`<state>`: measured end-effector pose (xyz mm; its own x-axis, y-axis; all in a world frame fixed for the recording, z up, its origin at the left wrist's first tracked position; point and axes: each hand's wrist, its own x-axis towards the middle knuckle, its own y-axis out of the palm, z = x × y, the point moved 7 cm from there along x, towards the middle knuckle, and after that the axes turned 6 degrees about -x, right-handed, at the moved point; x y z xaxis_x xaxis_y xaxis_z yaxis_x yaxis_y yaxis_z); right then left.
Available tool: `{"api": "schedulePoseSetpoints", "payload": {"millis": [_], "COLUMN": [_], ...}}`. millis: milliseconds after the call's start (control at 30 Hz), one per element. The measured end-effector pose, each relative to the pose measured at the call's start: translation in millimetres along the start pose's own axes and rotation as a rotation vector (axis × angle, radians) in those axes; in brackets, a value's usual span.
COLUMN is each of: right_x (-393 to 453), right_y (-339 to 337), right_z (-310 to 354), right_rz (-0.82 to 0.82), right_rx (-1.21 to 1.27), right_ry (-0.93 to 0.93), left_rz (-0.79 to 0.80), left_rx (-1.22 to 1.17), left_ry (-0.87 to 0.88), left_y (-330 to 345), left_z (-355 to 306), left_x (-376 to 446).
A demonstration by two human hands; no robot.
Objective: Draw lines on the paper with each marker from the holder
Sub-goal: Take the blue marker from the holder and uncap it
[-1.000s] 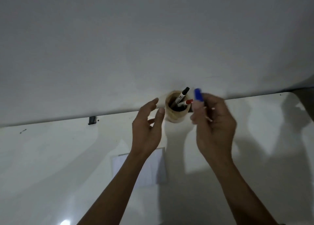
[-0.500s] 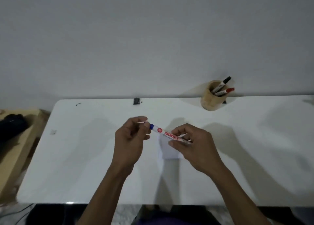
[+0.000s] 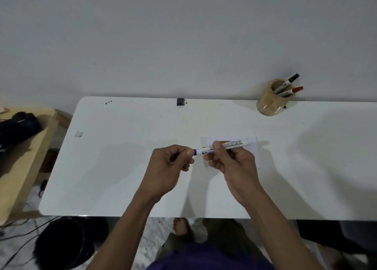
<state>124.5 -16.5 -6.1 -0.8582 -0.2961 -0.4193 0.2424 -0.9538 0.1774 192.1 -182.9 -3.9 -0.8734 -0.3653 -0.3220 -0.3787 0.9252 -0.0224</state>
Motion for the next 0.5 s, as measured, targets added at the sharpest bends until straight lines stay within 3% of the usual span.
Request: {"api": "schedulePoseSetpoints", "payload": {"millis": [167, 367, 500], "right_x": [25.5, 54.0, 62.3], "right_y": [-13.3, -45.7, -57.0], "right_z": [7.6, 5.9, -3.5], "right_rz": [-0.019, -0.094, -0.121], "right_rx": [0.049, -0.080, -0.126], "right_ry": [-0.046, -0.043, -0.044], "left_rz": [-0.047, -0.220, -0.202], "left_rx": [-0.018, 0.542, 0.812], "left_ry": [-0.081, 0.035, 0.102], "left_y": [-12.8, -19.0, -13.2], "left_z": [9.5, 9.4, 22.6], "left_x": [19.6, 72.1, 107.5]}}
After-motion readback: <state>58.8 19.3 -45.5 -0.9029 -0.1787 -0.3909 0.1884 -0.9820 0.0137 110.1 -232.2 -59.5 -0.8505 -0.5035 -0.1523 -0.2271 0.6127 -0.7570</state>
